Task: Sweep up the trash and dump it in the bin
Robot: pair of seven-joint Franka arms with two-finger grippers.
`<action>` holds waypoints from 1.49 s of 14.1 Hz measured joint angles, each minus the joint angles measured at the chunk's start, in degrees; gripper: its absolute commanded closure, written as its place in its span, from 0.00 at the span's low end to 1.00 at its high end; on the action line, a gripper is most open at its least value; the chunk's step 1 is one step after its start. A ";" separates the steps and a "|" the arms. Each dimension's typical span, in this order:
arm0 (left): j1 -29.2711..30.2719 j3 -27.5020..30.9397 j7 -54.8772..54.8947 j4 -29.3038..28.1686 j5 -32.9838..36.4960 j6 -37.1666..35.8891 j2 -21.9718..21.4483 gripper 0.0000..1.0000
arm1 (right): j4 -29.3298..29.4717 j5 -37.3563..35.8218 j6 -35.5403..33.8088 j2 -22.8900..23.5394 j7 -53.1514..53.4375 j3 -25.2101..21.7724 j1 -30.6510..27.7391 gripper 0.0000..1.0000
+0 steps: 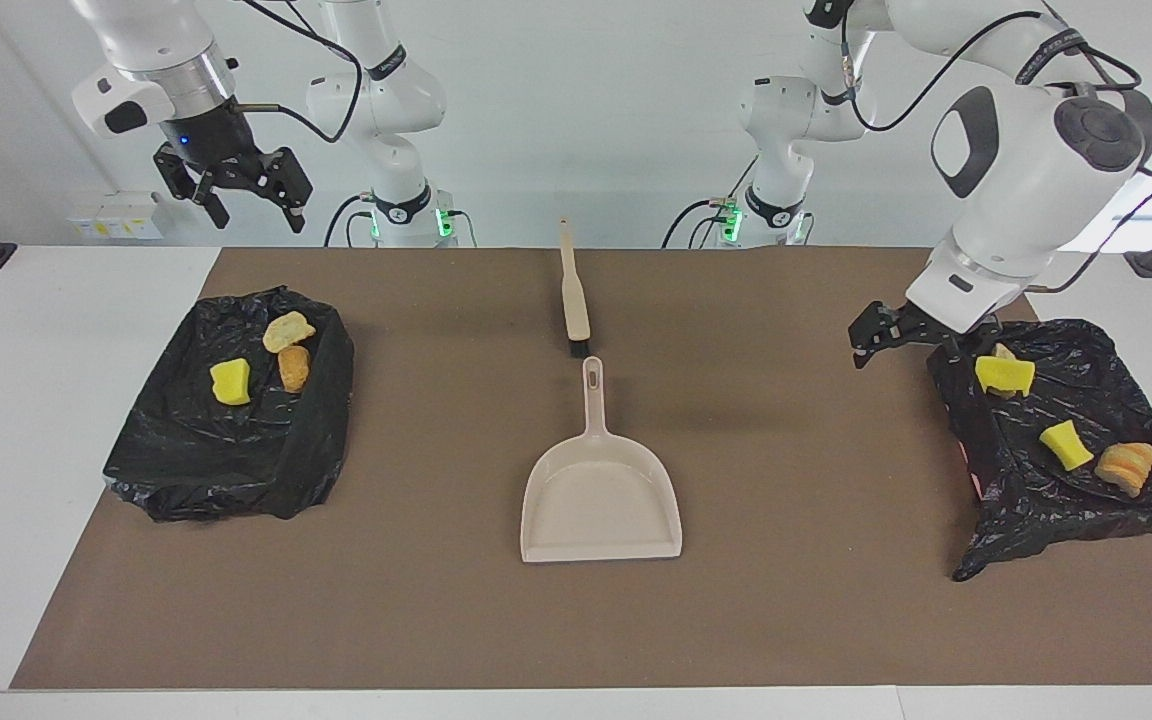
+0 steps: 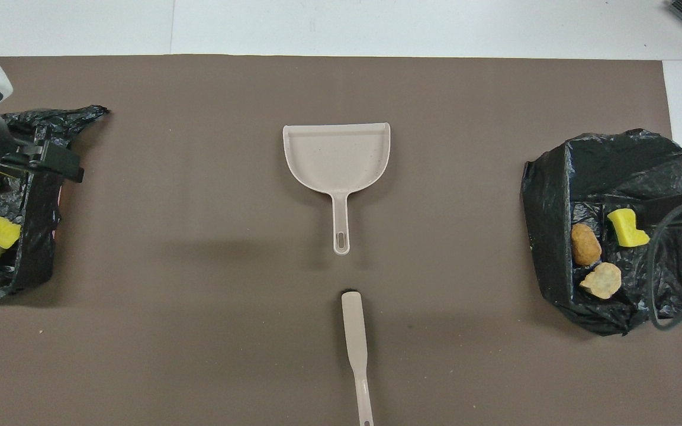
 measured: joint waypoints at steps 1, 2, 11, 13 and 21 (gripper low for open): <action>0.33 -0.01 0.02 -0.78 0.04 -0.40 -1.34 0.00 | 0.00 0.00 0.00 0.00 0.00 0.00 0.00 0.00; 0.60 0.02 0.02 -1.62 0.11 -0.45 -2.57 0.00 | 0.00 0.00 0.00 0.00 0.00 0.00 0.00 0.00; 1.23 0.15 0.32 -4.59 2.00 -0.50 -6.00 0.00 | 0.00 0.00 0.00 0.00 0.00 0.00 0.00 0.00; 1.23 0.14 0.37 -5.28 2.02 -0.40 -6.21 0.00 | 0.00 0.00 0.00 0.00 0.00 0.00 0.00 0.00; 1.23 0.08 1.76 -6.77 2.04 0.03 -7.44 0.00 | 0.00 0.00 0.00 0.00 0.00 0.00 0.00 0.00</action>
